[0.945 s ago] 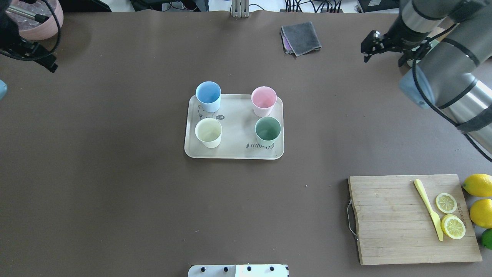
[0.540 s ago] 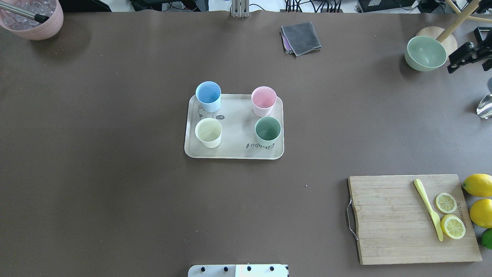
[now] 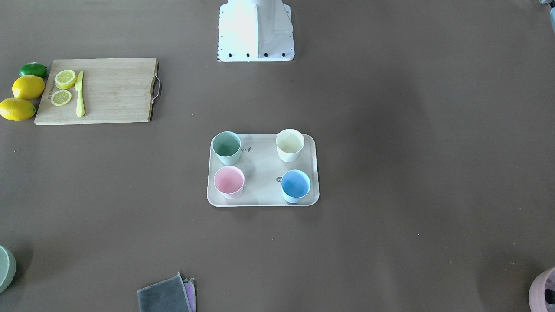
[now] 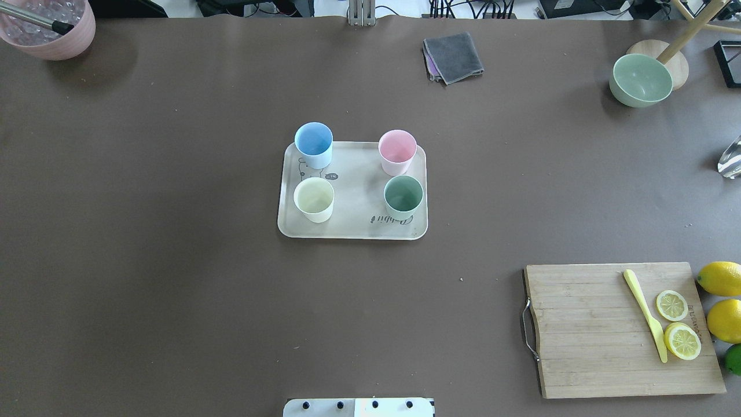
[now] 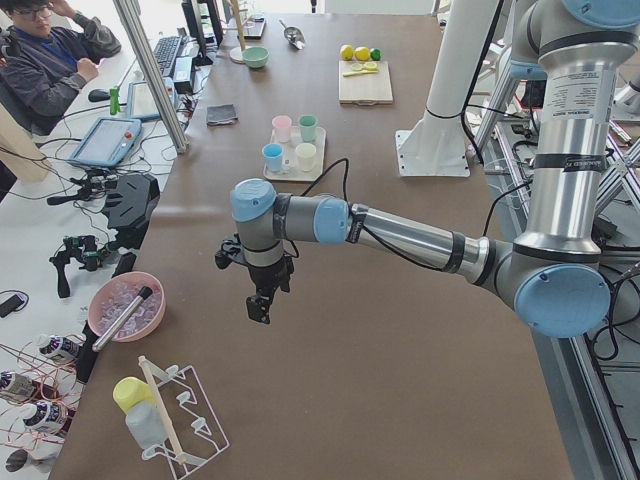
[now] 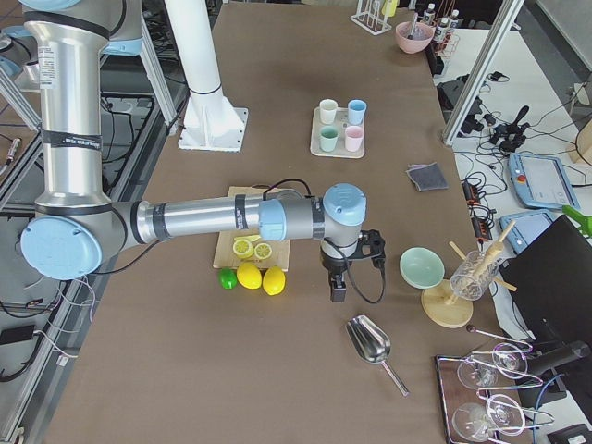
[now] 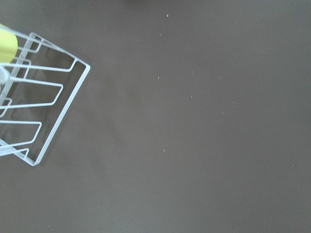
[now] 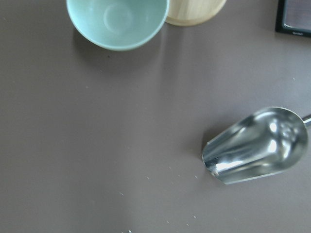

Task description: Place all cups on tray

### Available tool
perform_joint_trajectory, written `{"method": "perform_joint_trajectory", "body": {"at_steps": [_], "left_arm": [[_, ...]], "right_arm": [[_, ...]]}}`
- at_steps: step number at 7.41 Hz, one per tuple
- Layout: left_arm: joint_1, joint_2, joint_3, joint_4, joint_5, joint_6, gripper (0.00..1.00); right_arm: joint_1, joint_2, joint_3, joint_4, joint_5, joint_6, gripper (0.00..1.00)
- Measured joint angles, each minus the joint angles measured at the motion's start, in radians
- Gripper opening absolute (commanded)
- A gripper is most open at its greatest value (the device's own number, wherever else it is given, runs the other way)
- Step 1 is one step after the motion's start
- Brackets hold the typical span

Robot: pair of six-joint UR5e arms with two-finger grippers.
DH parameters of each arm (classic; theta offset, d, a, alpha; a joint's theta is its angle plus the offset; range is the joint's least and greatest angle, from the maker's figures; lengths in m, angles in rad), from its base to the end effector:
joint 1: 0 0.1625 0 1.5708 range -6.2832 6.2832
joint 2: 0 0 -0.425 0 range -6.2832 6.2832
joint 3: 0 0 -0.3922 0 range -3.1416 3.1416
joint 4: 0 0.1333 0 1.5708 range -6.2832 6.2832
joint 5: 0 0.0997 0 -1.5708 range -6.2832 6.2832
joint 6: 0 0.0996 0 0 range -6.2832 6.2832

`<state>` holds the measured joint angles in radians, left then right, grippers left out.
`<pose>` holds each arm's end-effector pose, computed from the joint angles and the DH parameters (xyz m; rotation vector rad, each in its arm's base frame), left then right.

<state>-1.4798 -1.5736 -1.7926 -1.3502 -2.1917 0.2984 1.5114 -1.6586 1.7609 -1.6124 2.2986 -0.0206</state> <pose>-0.0311 -0.4884 0.5808 0.0686 0.6210 0.3780 0.0398 -0.4601 0.6140 0.0439 -0.7289 -0.0985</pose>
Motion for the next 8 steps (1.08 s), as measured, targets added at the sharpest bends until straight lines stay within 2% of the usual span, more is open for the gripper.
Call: {"method": "perform_joint_trajectory", "body": {"at_steps": [2, 5, 8], "left_arm": [[-0.017, 0.042, 0.007, 0.004, -0.001, 0.004, 0.98], [-0.087, 0.038, 0.025, 0.008, -0.034, -0.01, 0.98], [-0.118, 0.042, 0.016, 0.001, -0.129, -0.096, 0.98]], "right_arm": [[0.017, -0.085, 0.014, 0.0, 0.013, -0.015, 1.0], [0.016, -0.069, 0.006, -0.001, 0.0, -0.01, 1.0], [0.015, -0.06, 0.006, 0.0, 0.001, -0.006, 1.0]]}}
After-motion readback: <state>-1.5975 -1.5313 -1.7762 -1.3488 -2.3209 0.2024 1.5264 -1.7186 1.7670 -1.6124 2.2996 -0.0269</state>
